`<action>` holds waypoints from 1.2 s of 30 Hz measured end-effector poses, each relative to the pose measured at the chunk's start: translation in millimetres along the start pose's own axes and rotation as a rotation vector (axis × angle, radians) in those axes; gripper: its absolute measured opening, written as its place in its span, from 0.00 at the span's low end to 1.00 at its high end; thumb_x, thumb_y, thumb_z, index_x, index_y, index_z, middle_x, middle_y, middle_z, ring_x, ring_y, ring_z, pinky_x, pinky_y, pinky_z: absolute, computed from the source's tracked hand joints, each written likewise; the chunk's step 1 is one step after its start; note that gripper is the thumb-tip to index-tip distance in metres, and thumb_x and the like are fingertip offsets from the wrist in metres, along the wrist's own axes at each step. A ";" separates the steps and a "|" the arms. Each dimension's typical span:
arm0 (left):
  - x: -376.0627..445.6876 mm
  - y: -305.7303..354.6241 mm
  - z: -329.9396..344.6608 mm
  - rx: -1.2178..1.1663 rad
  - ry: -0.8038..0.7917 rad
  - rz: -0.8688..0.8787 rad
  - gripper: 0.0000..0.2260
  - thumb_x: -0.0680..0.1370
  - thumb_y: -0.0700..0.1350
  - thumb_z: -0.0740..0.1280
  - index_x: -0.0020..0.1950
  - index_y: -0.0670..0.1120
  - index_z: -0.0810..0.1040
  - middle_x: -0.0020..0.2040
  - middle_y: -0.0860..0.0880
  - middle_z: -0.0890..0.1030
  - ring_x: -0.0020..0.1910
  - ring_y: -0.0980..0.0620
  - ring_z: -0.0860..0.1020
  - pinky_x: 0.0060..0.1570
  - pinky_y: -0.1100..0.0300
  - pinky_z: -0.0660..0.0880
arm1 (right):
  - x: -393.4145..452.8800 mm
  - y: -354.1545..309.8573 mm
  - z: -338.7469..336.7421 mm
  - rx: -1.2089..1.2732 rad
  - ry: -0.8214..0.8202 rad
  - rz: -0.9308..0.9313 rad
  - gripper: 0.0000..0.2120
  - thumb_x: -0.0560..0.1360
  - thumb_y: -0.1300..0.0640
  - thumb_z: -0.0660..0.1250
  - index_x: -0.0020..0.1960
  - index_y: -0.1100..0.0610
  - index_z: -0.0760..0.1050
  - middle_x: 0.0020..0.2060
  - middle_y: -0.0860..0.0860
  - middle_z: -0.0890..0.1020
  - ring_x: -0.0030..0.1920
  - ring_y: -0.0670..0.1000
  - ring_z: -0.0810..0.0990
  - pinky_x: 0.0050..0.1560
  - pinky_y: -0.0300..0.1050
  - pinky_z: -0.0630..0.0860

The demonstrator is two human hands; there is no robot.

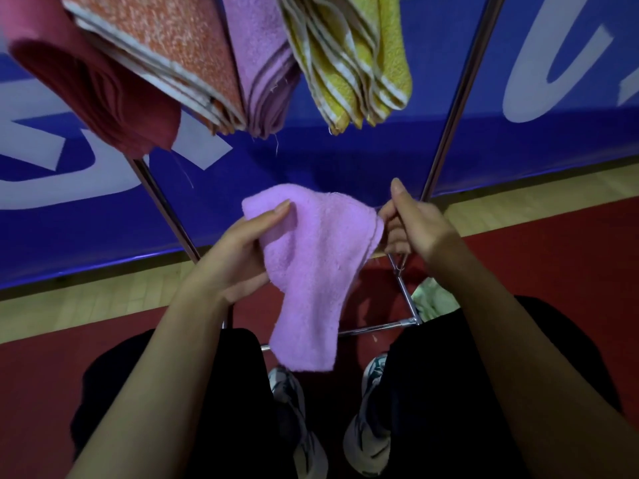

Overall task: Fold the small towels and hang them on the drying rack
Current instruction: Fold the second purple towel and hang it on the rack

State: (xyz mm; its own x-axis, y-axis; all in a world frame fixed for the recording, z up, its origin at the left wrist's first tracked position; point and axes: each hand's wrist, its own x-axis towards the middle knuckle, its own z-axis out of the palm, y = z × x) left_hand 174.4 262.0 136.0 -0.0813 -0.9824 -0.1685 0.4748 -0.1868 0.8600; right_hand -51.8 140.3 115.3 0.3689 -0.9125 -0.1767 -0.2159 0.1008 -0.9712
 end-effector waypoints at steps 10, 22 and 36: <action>4.0 -1.8 9.0 0.097 0.154 0.026 0.11 0.80 0.47 0.69 0.57 0.42 0.82 0.50 0.43 0.86 0.50 0.47 0.86 0.43 0.54 0.83 | -11.1 7.4 12.8 -0.045 -0.221 0.039 0.27 0.78 0.34 0.60 0.63 0.55 0.76 0.51 0.56 0.86 0.49 0.52 0.88 0.56 0.48 0.84; 10.5 -11.7 11.6 0.253 0.207 0.019 0.19 0.75 0.48 0.71 0.64 0.43 0.81 0.58 0.44 0.86 0.59 0.47 0.84 0.55 0.53 0.81 | -3.7 13.3 23.2 0.118 -0.034 0.049 0.35 0.66 0.31 0.72 0.54 0.61 0.77 0.50 0.62 0.86 0.53 0.62 0.86 0.57 0.66 0.81; 12.0 -8.7 13.2 0.257 0.285 -0.007 0.24 0.80 0.59 0.64 0.66 0.43 0.80 0.60 0.45 0.86 0.63 0.47 0.83 0.65 0.50 0.77 | -1.1 12.7 12.8 0.358 -0.098 0.020 0.09 0.83 0.54 0.65 0.44 0.51 0.73 0.35 0.49 0.78 0.35 0.46 0.77 0.38 0.45 0.75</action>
State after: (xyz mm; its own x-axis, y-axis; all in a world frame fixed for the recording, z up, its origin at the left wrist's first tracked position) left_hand 157.7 251.7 132.9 0.1802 -0.9456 -0.2710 0.2373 -0.2256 0.9449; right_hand -43.4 147.7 101.1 0.4566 -0.8682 -0.1942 0.0991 0.2666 -0.9587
